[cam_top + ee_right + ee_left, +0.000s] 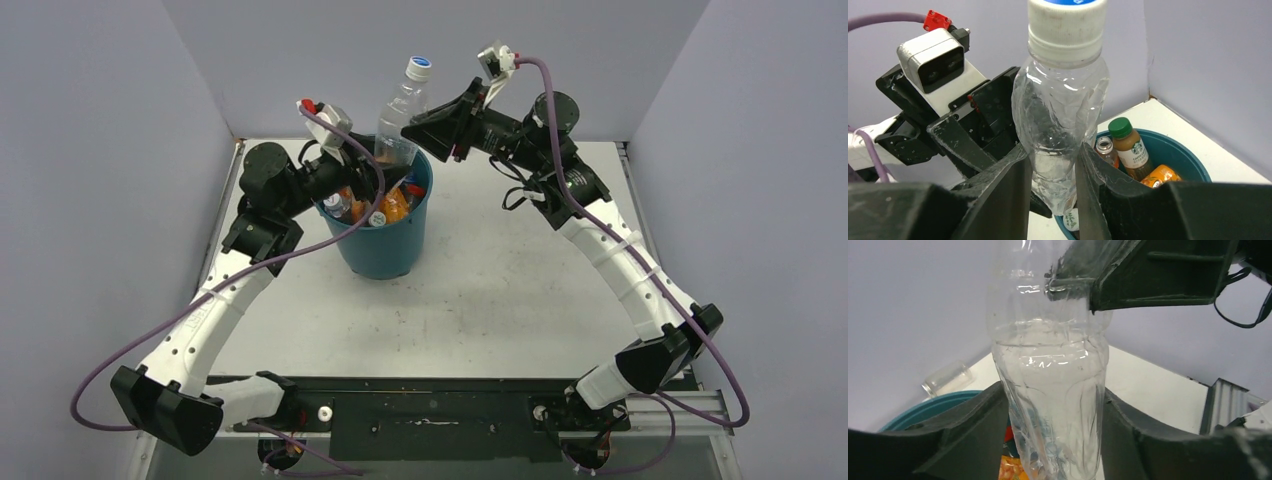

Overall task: Put the plastic bottles in the bin
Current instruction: Place the plastic bottle in the trash bin.

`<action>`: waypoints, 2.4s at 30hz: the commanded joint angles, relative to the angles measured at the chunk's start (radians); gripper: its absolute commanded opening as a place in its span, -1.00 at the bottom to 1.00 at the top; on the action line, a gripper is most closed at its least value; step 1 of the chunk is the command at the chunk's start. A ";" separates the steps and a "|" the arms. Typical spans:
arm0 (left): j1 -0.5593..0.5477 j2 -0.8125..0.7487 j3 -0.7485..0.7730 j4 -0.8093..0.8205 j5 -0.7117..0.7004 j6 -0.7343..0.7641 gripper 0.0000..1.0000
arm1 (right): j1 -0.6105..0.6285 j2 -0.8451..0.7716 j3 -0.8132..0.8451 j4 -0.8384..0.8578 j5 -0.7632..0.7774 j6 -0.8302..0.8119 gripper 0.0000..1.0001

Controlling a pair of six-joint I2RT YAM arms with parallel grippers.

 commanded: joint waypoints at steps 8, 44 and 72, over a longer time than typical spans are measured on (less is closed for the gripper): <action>-0.006 0.020 0.071 0.047 -0.146 -0.035 -1.00 | -0.019 -0.054 -0.013 -0.040 0.122 0.020 0.87; 0.011 0.218 -0.102 0.210 -0.618 -0.150 -1.00 | -0.060 -0.512 -0.787 0.280 0.724 0.018 0.79; -0.024 0.135 -0.213 0.035 -0.637 -0.151 -0.14 | -0.058 -0.373 -0.778 0.361 0.665 0.068 0.79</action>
